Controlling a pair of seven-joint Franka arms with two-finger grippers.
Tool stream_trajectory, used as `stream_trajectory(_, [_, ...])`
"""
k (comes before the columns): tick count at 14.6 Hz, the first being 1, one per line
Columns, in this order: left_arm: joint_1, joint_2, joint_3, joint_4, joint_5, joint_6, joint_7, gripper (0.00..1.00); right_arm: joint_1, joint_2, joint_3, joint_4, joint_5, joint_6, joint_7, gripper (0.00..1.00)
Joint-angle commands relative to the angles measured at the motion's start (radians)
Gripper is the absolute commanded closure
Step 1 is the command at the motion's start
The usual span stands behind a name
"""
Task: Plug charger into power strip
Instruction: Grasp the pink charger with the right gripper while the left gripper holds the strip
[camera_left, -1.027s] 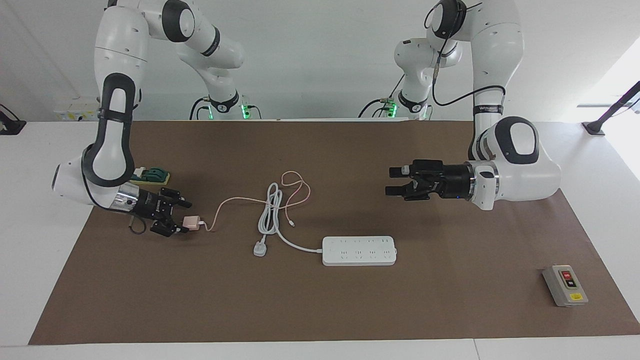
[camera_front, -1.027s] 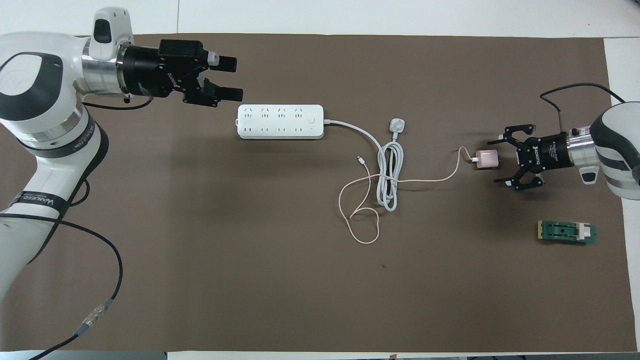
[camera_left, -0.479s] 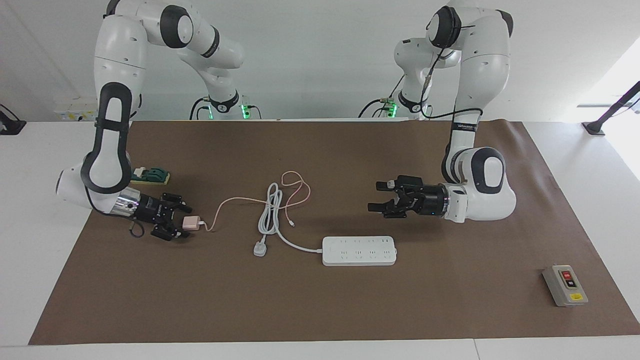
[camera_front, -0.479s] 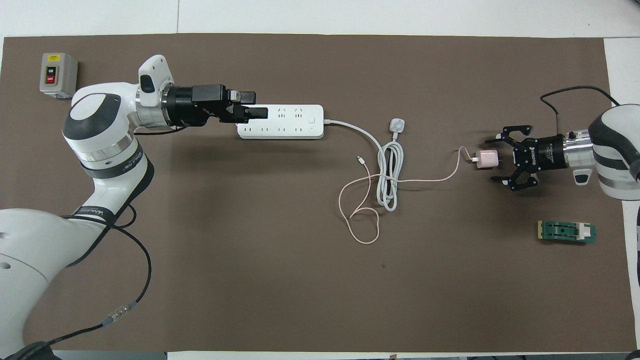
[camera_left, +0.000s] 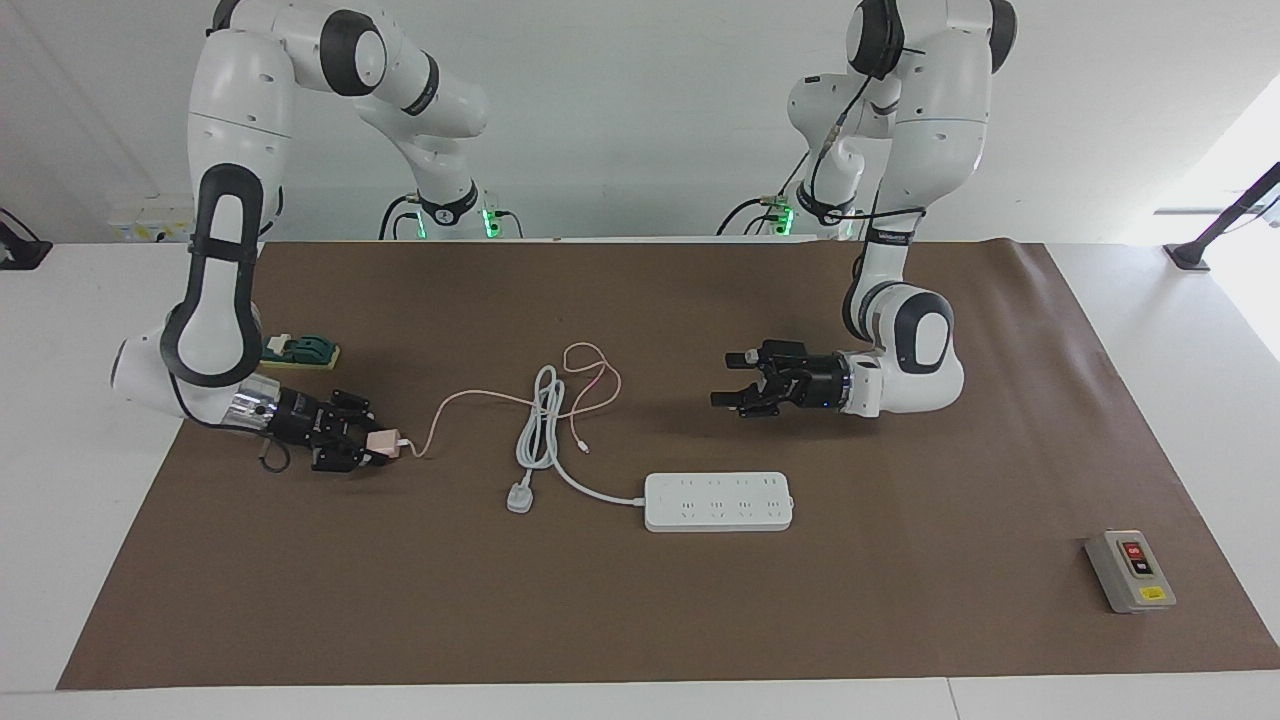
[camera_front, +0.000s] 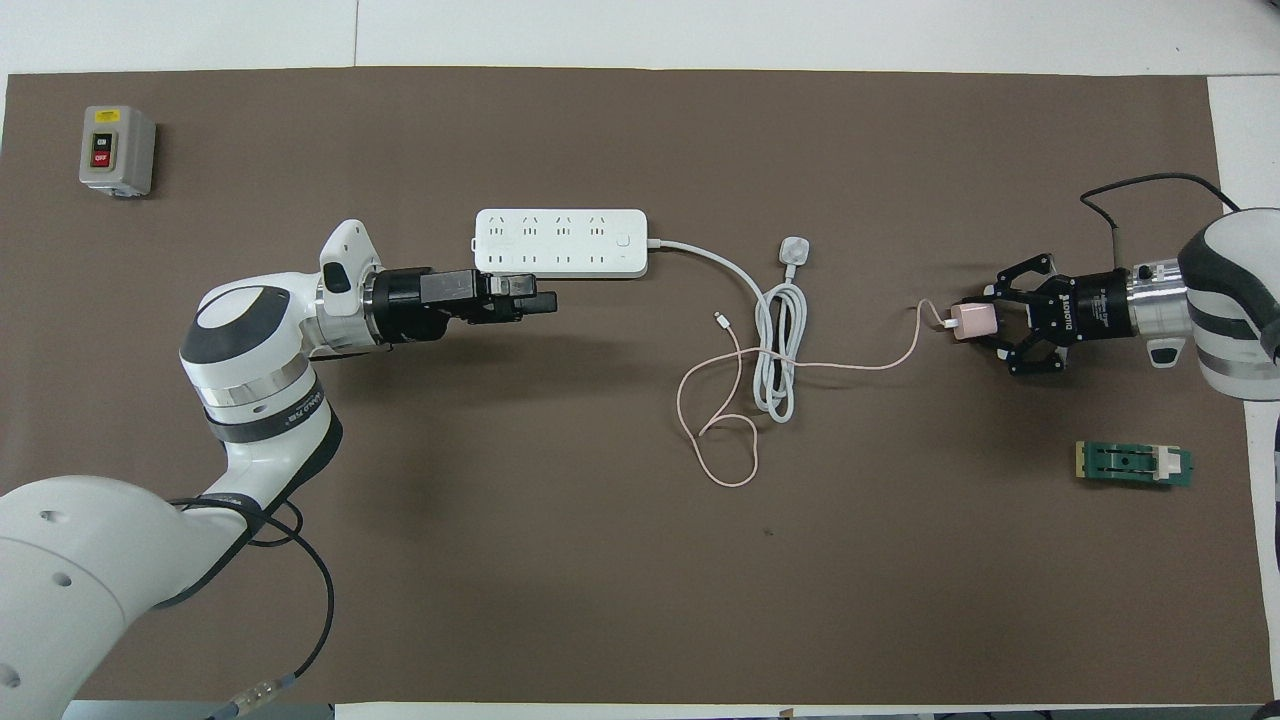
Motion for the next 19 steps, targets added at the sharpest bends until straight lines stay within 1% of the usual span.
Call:
stream_trajectory(1, [-0.053, -0.133, 0.045, -0.124, 0.009, 0.103, 0.007, 0.00, -0.005, 0.028, 0.009, 0.007, 0.011, 0.027, -0.065, 1.00])
stream_trajectory(3, [-0.075, -0.157, 0.057, -0.136, 0.023, 0.185, 0.007, 0.00, 0.009, 0.008, 0.007, 0.013, 0.007, 0.021, -0.044, 1.00])
stream_trajectory(5, [-0.078, -0.161, 0.057, -0.136, 0.044, 0.208, 0.001, 0.00, 0.031, -0.030, 0.009, 0.025, -0.009, 0.006, 0.063, 1.00])
stream_trajectory(7, [-0.078, -0.157, 0.056, -0.135, 0.045, 0.203, -0.025, 0.00, 0.076, -0.070, 0.009, 0.045, -0.010, -0.023, 0.158, 1.00])
stream_trajectory(9, [-0.078, -0.152, 0.056, -0.136, 0.045, 0.196, -0.081, 0.00, 0.111, -0.082, 0.010, 0.082, -0.012, -0.060, 0.226, 1.00])
stream_trajectory(11, [-0.078, -0.152, 0.054, -0.138, 0.046, 0.191, -0.158, 0.00, 0.159, -0.100, 0.012, 0.105, -0.010, -0.069, 0.283, 1.00])
stream_trajectory(13, [-0.080, -0.147, 0.053, -0.136, 0.046, 0.145, -0.204, 0.00, 0.212, -0.101, 0.016, 0.143, -0.010, -0.074, 0.358, 1.00])
stream_trajectory(16, [-0.087, -0.134, 0.053, -0.133, 0.046, 0.134, -0.195, 0.00, 0.309, -0.099, 0.019, 0.163, 0.008, -0.054, 0.448, 1.00])
stream_trajectory(19, [-0.090, -0.128, 0.051, -0.129, 0.043, 0.133, -0.191, 0.00, 0.413, -0.096, 0.021, 0.198, 0.027, 0.004, 0.588, 1.00])
